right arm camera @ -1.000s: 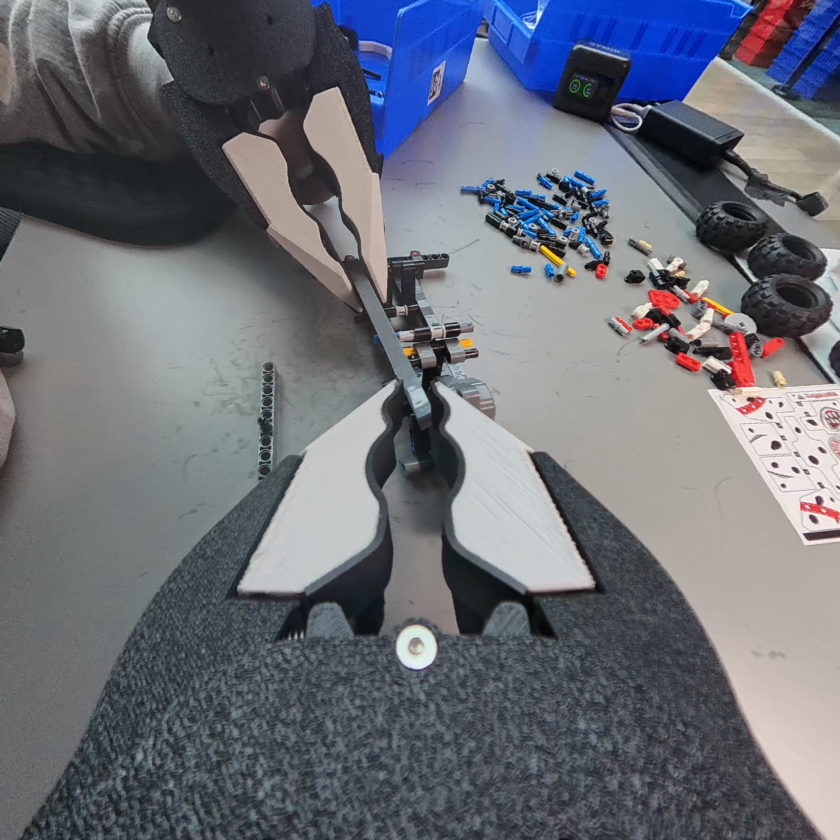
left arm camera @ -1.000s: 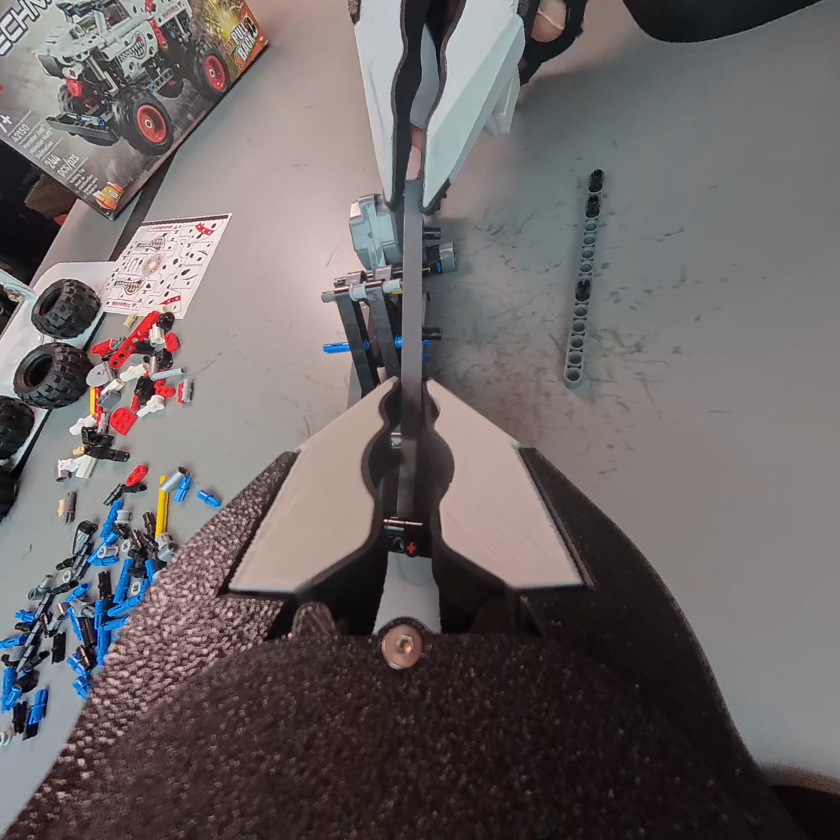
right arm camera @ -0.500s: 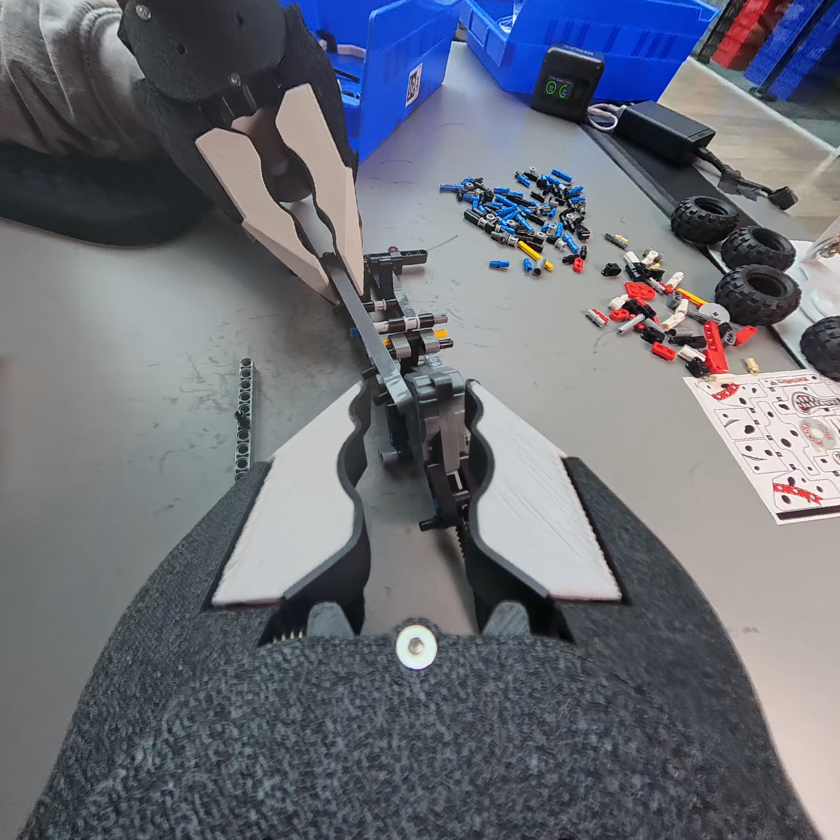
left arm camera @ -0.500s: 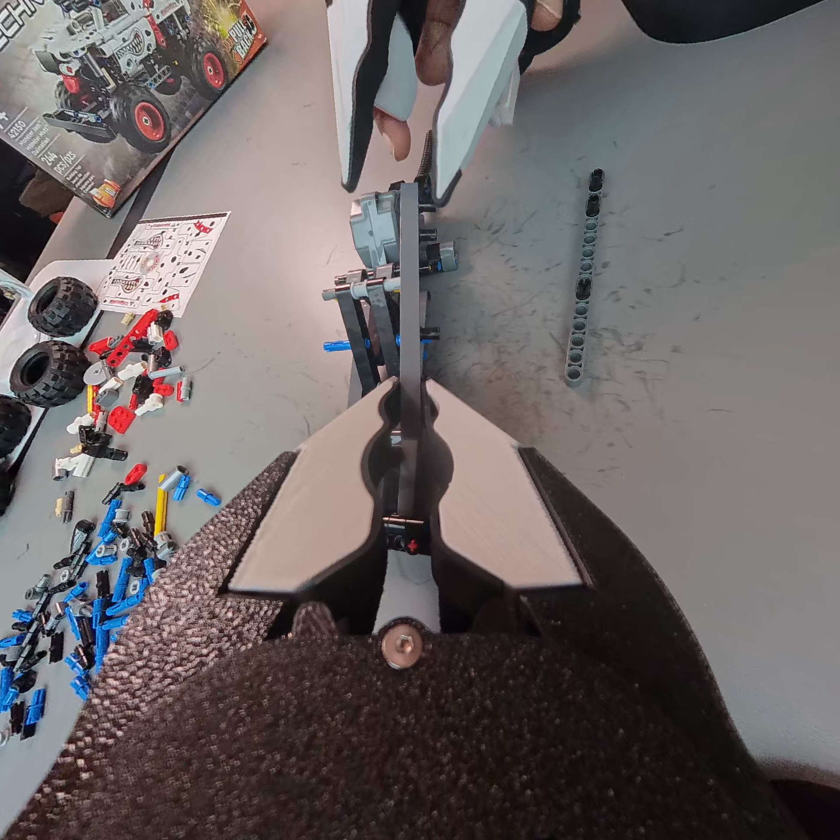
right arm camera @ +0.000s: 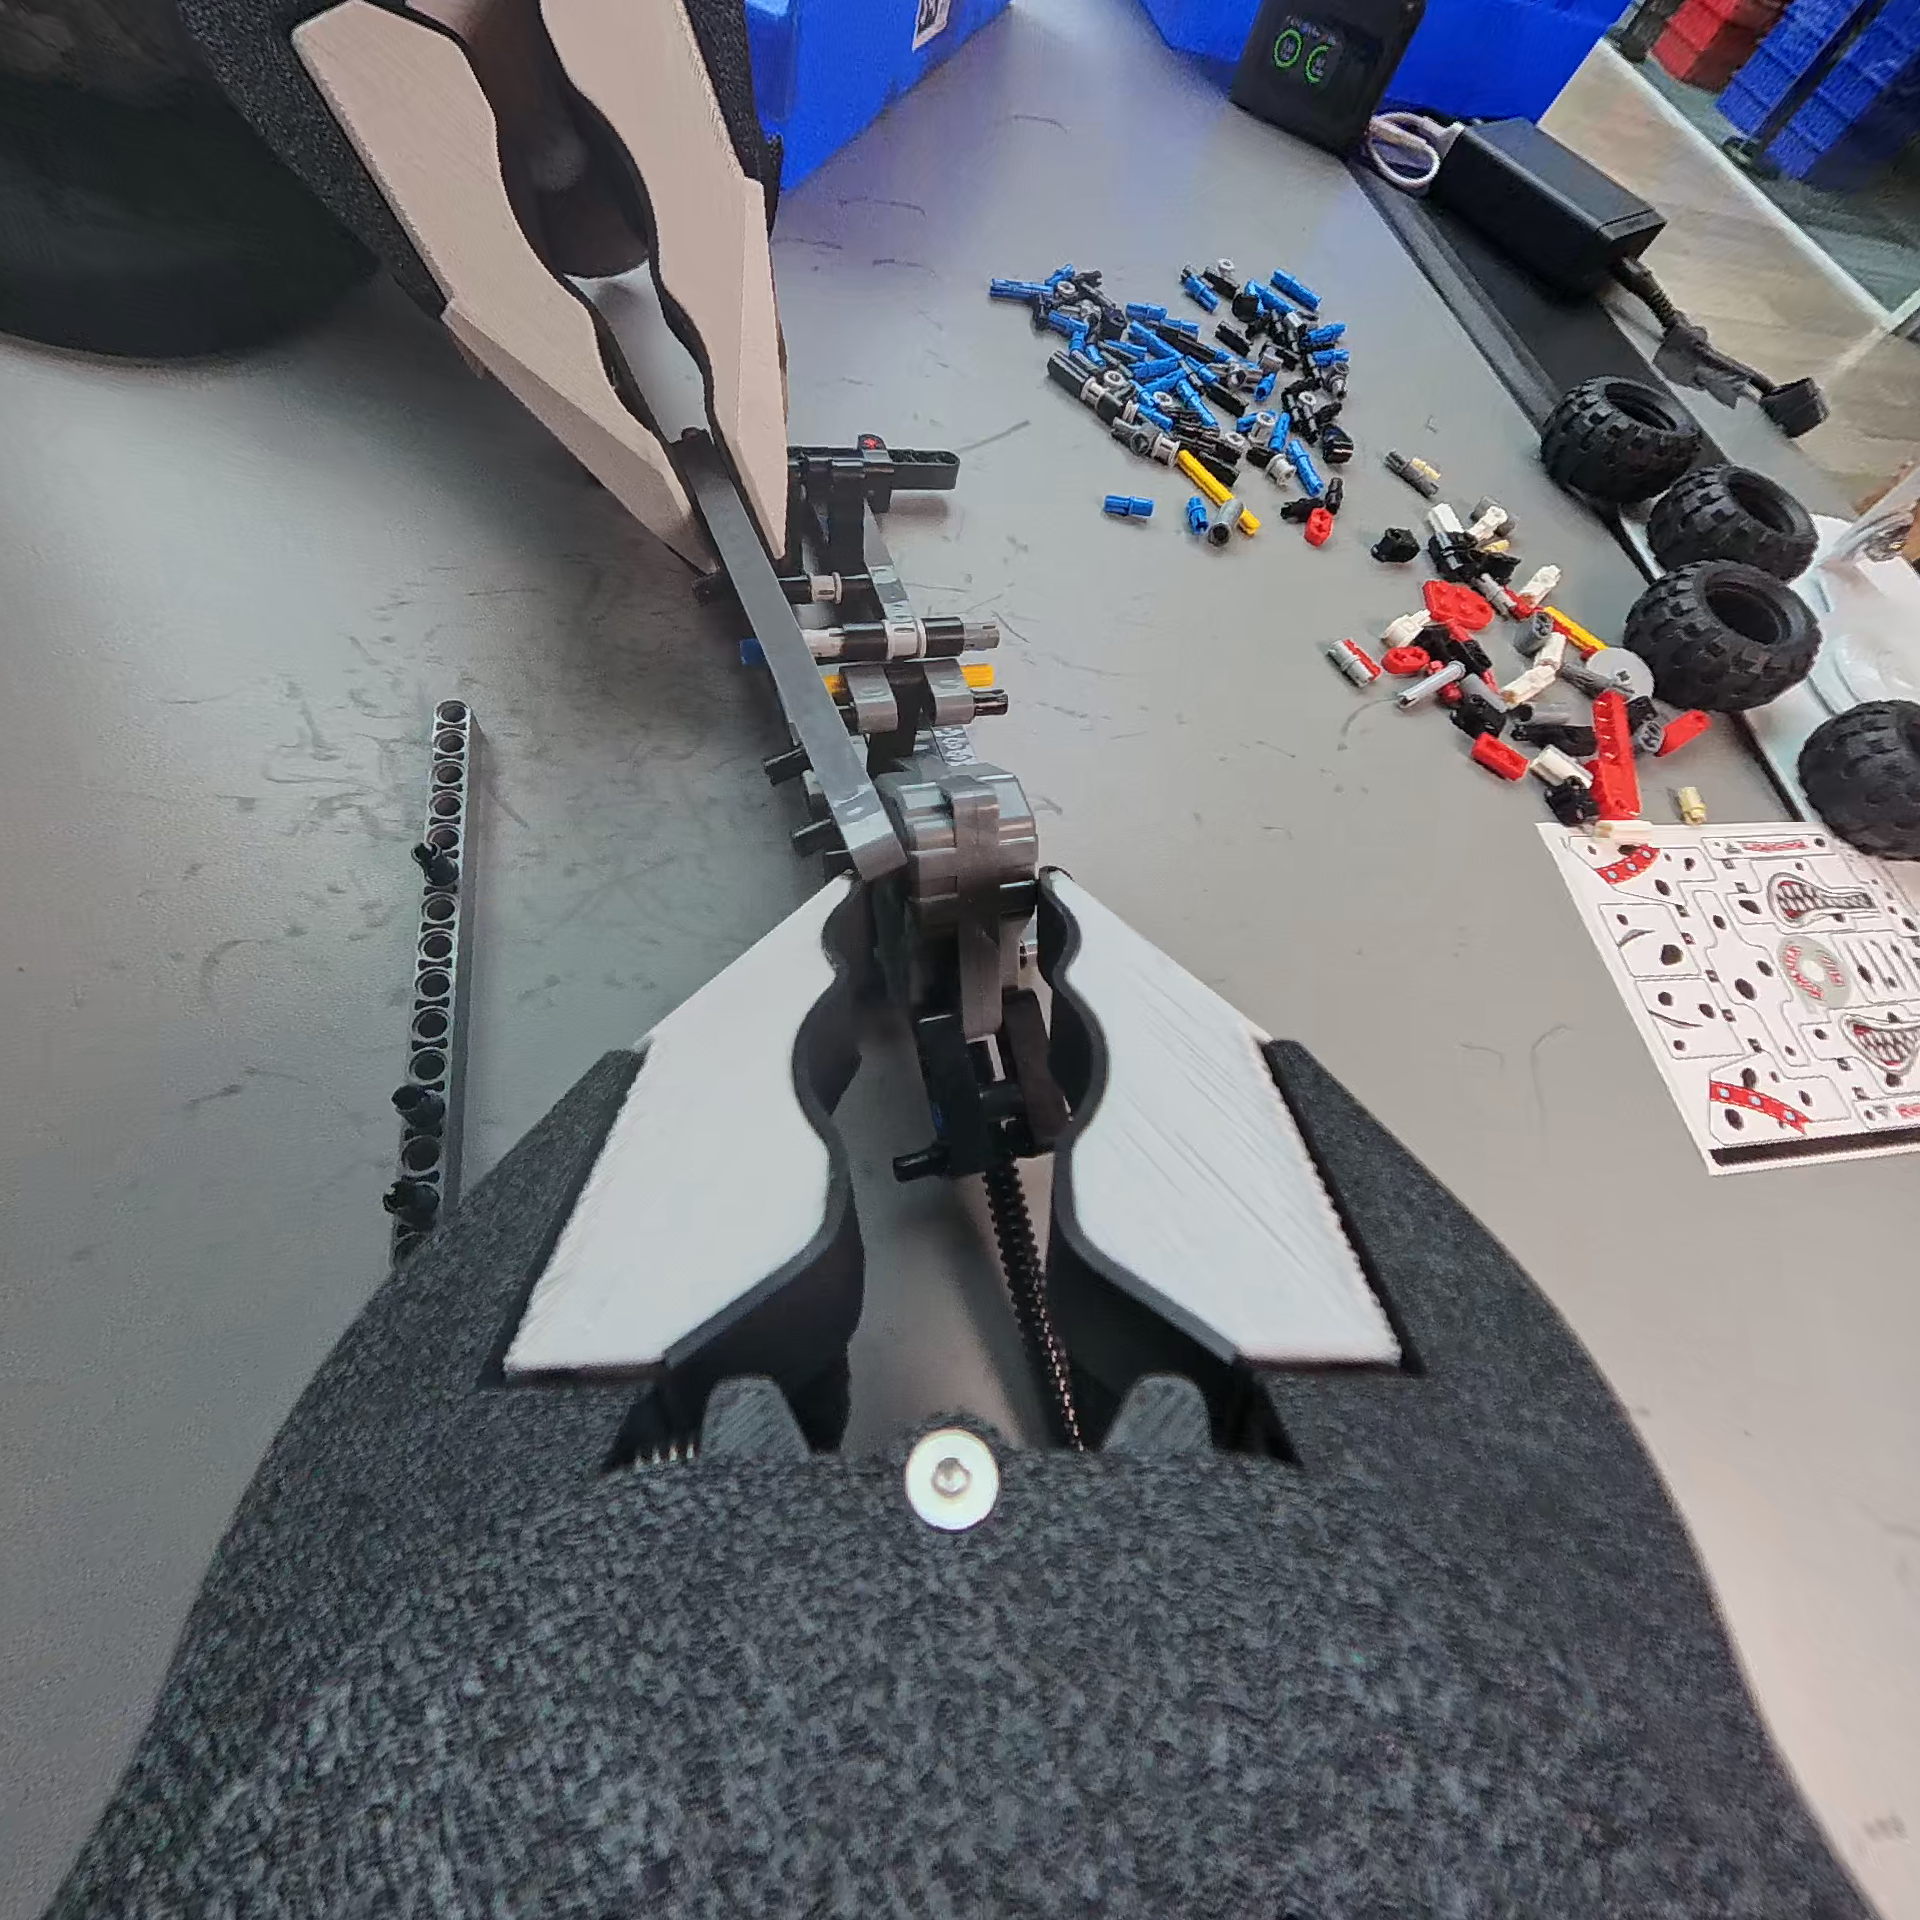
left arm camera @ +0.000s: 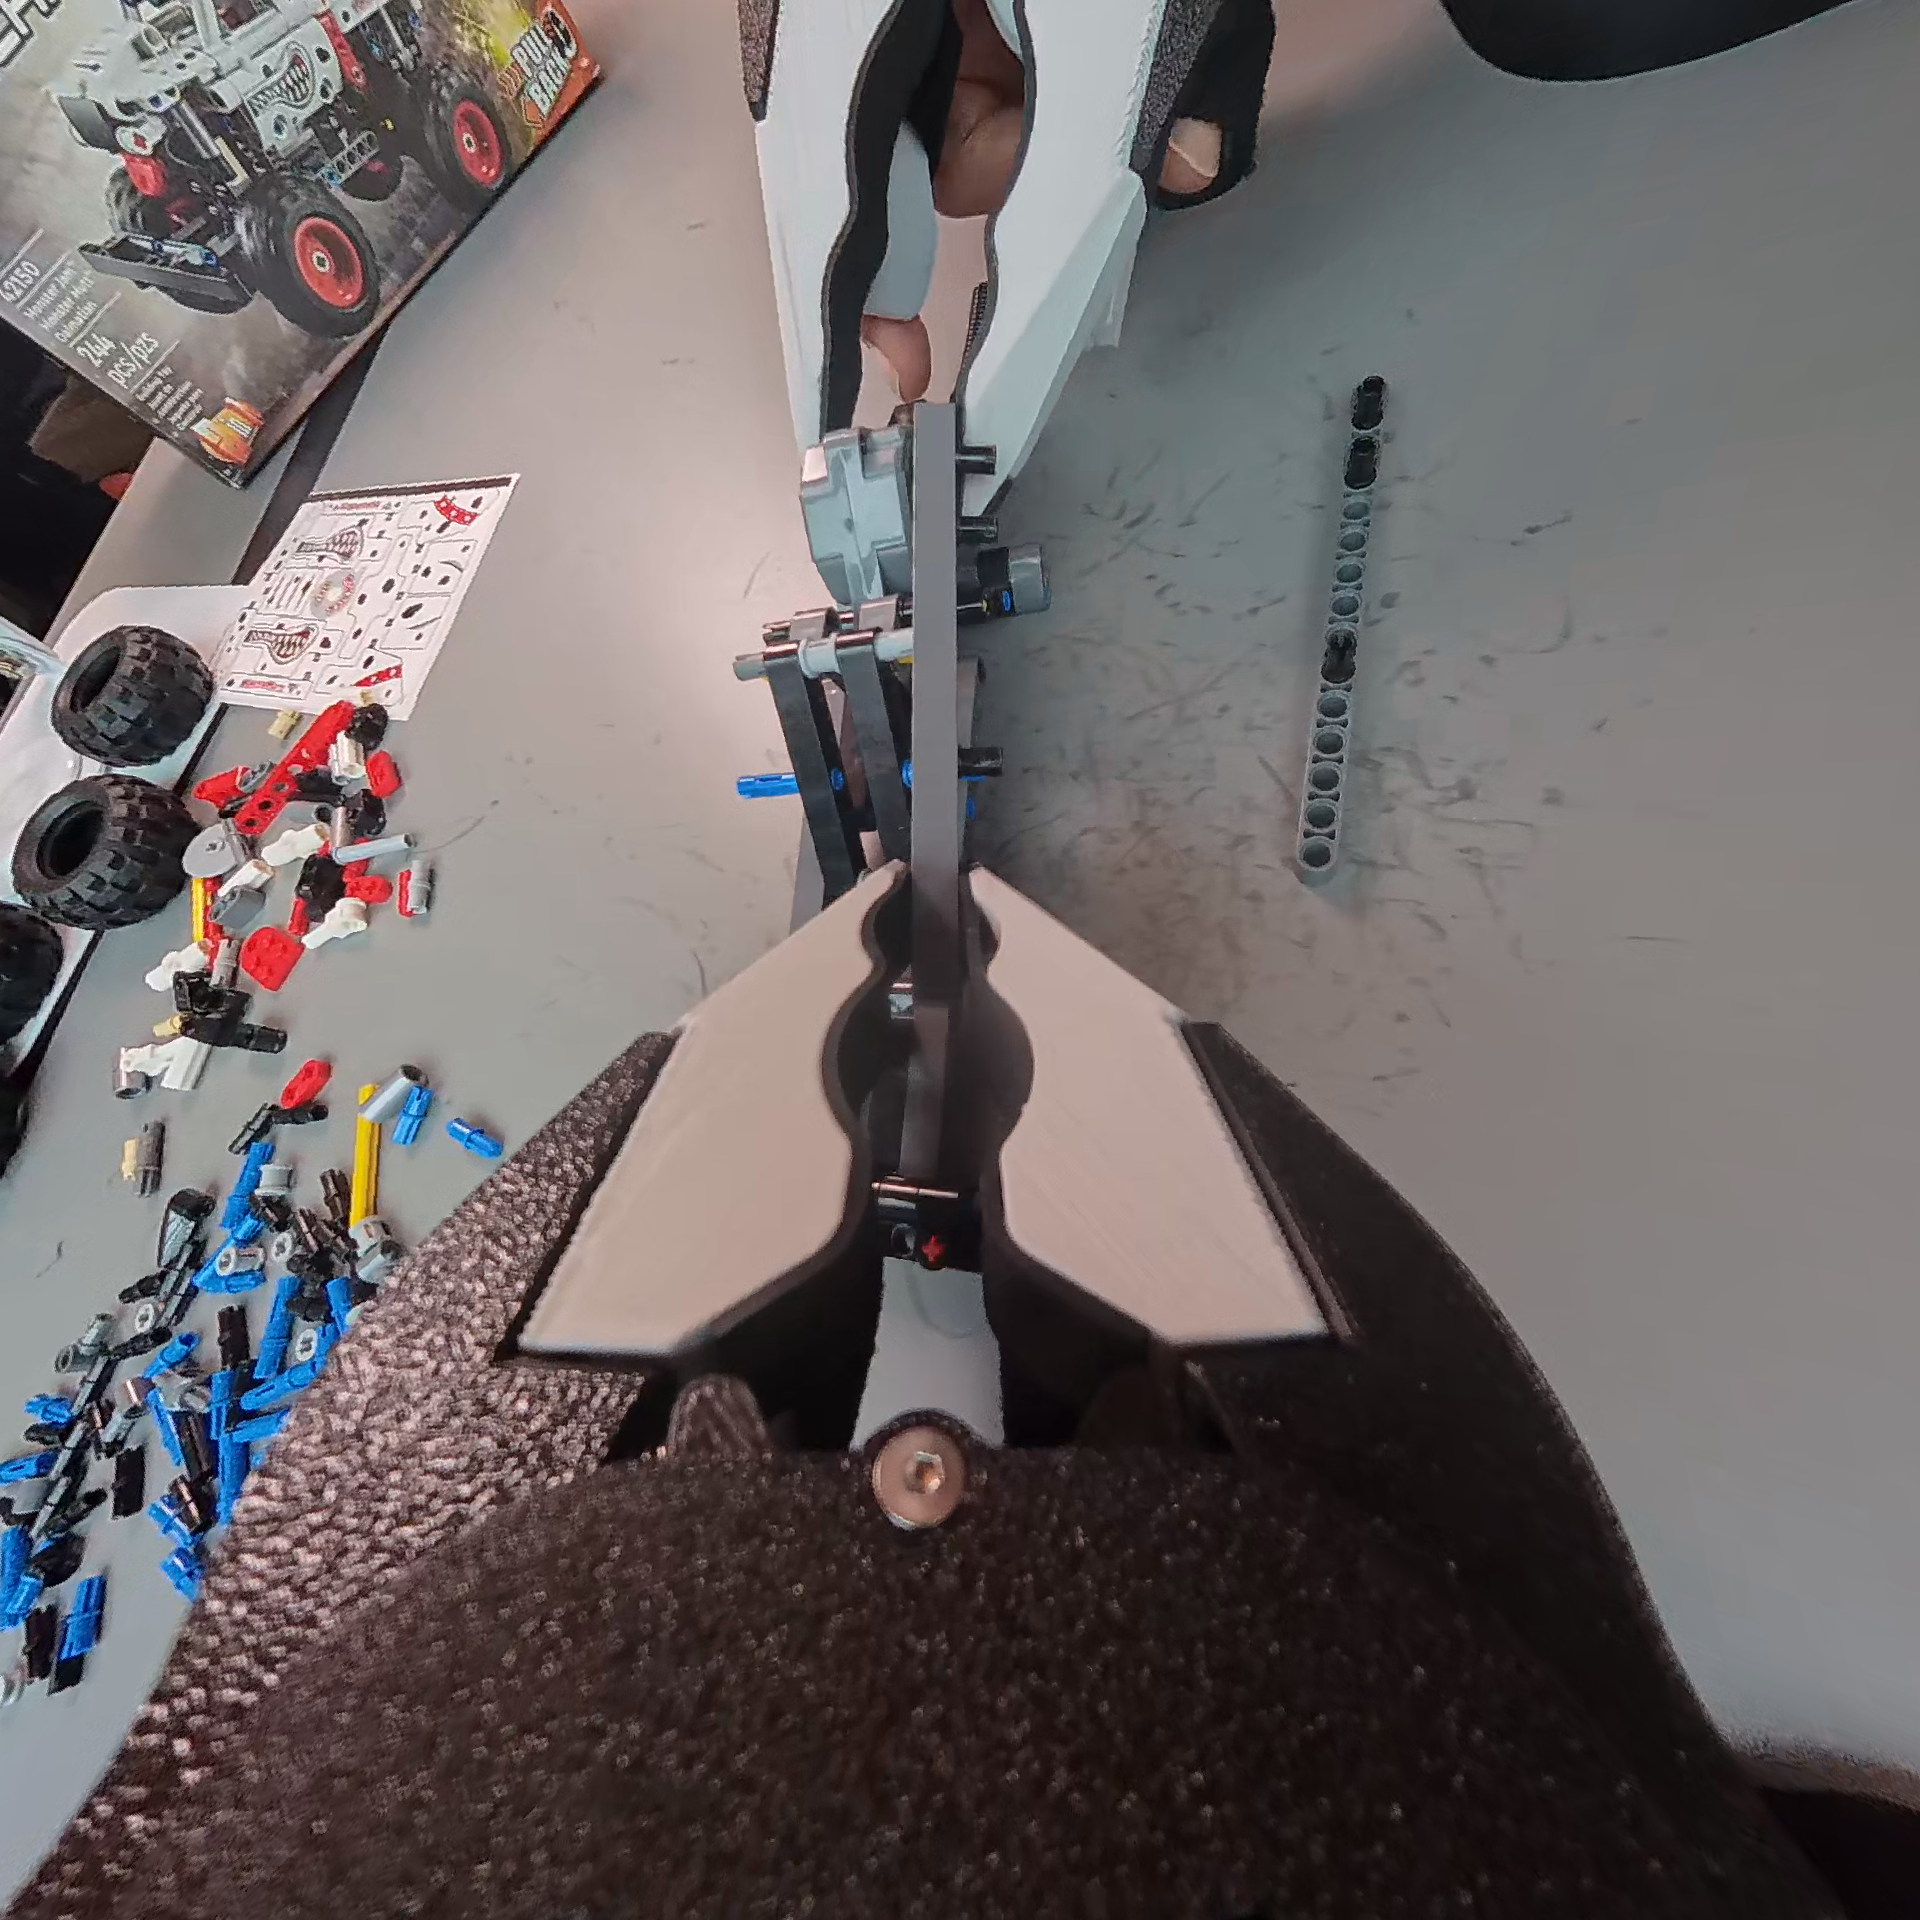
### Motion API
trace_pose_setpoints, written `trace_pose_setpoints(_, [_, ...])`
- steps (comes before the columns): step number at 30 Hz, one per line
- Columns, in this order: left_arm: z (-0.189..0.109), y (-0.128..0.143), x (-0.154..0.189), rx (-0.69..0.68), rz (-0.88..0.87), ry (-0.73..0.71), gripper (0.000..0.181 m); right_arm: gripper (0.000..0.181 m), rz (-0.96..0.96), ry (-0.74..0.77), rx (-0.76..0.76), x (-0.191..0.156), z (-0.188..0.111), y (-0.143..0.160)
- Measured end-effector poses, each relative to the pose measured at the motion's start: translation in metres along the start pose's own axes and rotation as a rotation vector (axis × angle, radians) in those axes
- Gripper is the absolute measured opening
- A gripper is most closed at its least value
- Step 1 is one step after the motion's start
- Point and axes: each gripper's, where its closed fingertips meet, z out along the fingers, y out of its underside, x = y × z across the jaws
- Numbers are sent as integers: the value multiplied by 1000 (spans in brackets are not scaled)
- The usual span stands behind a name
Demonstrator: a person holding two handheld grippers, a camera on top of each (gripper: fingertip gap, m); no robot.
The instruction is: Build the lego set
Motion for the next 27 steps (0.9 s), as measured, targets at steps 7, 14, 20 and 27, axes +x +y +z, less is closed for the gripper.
trace_pose_setpoints(7, [1, 0, -2, -6, -7, -3, 10, 30, -17, 9, 1, 1, -1, 1])
trace_pose_setpoints(14, [2, -1, -4, -13, -2, -7, 10, 28, -41, -30, 14, 2, -2, 2])
trace_pose_setpoints(20, [-2, -1, 3, -20, 37, 26, 9, 28, -52, -45, 18, 2, -3, 2])
trace_pose_setpoints(27, [-16, -1, 10, 9, 27, 89, 9, 28, -56, -49, 21, 1, -4, 3])
